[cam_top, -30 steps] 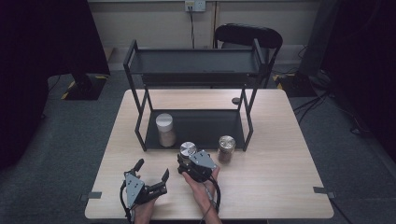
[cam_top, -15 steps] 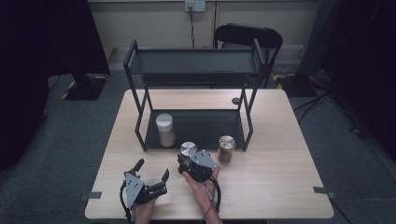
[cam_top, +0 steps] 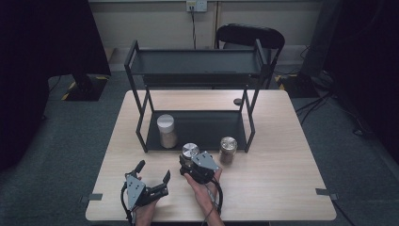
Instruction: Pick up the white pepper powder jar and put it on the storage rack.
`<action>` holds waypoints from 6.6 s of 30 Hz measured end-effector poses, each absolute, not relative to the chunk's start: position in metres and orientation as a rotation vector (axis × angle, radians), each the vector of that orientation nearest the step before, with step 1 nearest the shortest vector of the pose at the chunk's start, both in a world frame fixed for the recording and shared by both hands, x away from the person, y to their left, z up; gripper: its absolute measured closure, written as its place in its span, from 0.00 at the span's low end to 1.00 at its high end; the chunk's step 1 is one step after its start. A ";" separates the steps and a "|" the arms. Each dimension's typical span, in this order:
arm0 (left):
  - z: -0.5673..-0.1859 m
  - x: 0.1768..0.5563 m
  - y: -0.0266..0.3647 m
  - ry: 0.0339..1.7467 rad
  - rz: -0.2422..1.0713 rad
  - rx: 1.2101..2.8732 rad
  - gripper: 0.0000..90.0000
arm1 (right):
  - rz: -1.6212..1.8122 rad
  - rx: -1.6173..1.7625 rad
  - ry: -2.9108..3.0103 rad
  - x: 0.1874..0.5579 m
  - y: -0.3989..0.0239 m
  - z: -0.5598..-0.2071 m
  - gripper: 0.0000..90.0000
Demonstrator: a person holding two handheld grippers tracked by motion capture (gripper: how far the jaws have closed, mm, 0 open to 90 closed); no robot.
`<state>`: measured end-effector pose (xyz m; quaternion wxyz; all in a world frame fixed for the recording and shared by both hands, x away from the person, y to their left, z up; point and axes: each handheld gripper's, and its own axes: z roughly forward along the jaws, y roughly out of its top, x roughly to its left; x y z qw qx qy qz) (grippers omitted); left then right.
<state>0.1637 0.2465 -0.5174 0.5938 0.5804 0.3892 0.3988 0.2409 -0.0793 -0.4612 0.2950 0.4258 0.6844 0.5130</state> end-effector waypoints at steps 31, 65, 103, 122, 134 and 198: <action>-0.517 0.164 0.246 0.906 0.928 1.348 0.02 | 1.379 1.119 1.816 0.244 -0.083 -0.448 0.34; -0.517 0.164 0.246 0.907 0.929 1.349 0.02 | 1.387 1.081 1.792 0.256 -0.081 -0.423 0.34; -0.517 0.164 0.248 0.901 0.922 1.354 0.02 | 1.312 1.099 1.808 0.305 -0.066 -0.420 0.34; -0.517 0.165 0.249 0.899 0.915 1.352 0.02 | 1.275 1.164 1.835 0.330 -0.065 -0.428 0.34; -0.517 0.165 0.249 0.901 0.918 1.353 0.02 | 1.265 1.188 1.837 0.340 -0.065 -0.426 0.34; -0.517 0.165 0.249 0.905 0.918 1.349 0.02 | 1.262 1.209 1.862 0.342 -0.062 -0.420 0.10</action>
